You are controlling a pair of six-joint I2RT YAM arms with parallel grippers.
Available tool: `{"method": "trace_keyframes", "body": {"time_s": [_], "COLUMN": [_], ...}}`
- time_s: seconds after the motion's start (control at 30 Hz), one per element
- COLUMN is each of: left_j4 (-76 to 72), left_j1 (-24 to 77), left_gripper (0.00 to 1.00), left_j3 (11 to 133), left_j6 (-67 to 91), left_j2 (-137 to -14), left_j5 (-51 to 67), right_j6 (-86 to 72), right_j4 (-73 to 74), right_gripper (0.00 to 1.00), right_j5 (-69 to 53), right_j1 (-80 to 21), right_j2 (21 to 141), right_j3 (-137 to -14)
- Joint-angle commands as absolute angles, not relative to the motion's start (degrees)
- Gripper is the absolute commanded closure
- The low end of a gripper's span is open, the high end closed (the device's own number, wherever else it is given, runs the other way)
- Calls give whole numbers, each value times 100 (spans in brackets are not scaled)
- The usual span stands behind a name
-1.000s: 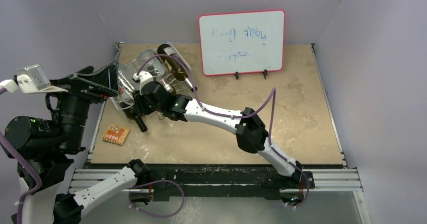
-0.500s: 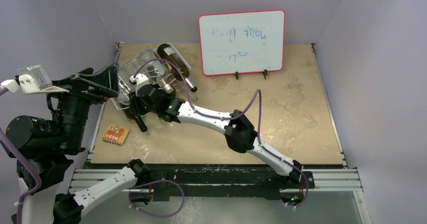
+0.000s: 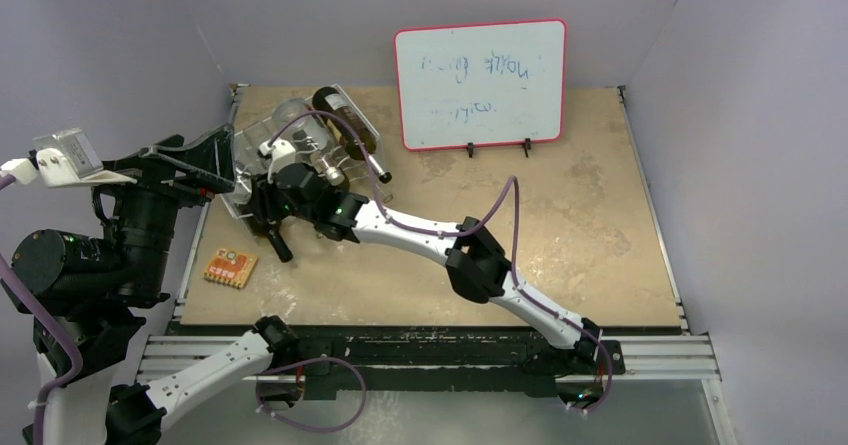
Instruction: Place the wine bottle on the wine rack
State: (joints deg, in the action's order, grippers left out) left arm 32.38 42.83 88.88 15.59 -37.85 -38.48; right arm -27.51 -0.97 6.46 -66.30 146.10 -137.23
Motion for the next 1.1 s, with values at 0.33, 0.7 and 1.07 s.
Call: {"method": "trace_keyframes", "body": {"time_s": [0.33, 0.7, 1.07], "left_j4": [3102, 3094, 3040], "left_j1": [4303, 4298, 4298], "left_gripper": [6, 6, 6], "left_j3": [8874, 8864, 8883], "left_j6": [1495, 1481, 1477], "left_j2": [-3725, -3770, -3827], "left_j5": [-3946, -3972, -3999], "right_j6": [-3048, -3022, -3118], "right_j4": [-1899, -2004, -1512], "right_gripper": [62, 46, 36], "right_j5": [395, 244, 531], "right_j1": [-6550, -6580, -6705], "right_j2": [14405, 14190, 14041], "right_j3": [-14175, -13777, -13609]}}
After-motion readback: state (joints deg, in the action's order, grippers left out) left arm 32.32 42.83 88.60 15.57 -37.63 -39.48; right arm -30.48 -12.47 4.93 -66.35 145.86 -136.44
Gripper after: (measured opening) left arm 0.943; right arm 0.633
